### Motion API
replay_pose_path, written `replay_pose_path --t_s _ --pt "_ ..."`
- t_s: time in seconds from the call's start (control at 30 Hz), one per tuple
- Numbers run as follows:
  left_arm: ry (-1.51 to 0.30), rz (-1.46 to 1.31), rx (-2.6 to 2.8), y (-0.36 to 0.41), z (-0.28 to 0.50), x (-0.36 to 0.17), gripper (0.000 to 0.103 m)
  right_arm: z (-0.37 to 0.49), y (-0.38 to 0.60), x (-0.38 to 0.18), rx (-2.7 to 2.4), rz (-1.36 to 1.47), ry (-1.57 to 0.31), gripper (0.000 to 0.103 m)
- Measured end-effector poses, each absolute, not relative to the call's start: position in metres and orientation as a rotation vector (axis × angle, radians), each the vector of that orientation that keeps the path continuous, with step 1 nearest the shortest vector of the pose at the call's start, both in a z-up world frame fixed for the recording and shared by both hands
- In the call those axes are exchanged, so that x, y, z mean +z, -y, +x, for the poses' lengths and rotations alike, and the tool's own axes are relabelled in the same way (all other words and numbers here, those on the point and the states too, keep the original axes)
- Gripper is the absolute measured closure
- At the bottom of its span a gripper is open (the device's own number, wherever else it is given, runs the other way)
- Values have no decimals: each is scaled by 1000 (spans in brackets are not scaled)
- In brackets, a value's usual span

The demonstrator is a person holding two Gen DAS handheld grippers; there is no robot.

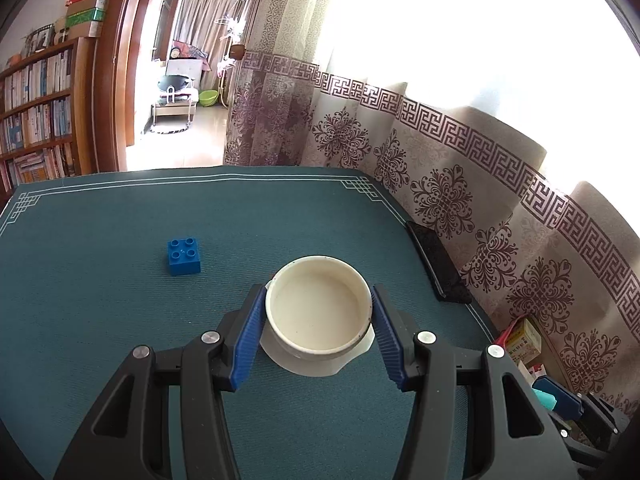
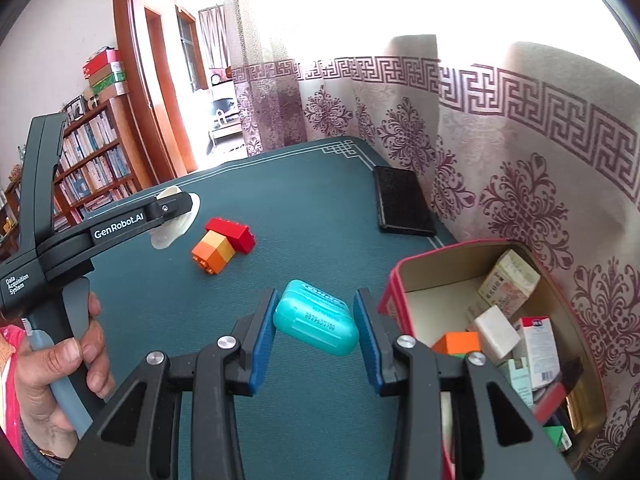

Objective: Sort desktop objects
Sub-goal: 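Carry the floss case into the red tin and open the right gripper while the left gripper carries the bowl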

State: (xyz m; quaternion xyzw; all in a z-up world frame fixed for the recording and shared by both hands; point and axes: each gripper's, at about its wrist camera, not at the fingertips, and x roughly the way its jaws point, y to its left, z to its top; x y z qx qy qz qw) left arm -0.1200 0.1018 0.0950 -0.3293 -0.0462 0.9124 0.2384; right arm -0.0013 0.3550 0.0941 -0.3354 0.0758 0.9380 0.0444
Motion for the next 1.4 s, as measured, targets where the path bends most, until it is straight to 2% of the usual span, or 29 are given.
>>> replay_pose_path --t_s 0.43,0.93,1.0,1.07,1.1,1.4 --pt "47 -846 2367 -142 -77 104 48 61 -430 95 2655 -982 -289 60" --pt "-70 -792 2231 -181 -29 107 48 90 -456 79 2564 -1014 -369 60" --pt "-77 -785 2224 -182 -26 108 48 91 -454 81 2566 -1012 -372 57" --pt "-72 -782 2222 -182 -25 109 48 92 -454 82 2563 -1001 -373 36" --pt "-67 -782 2221 -181 -26 110 48 93 -454 83 2562 -991 -371 33" --pt "-43 -773 2217 -176 -25 115 48 96 -456 81 2537 -975 -360 27"
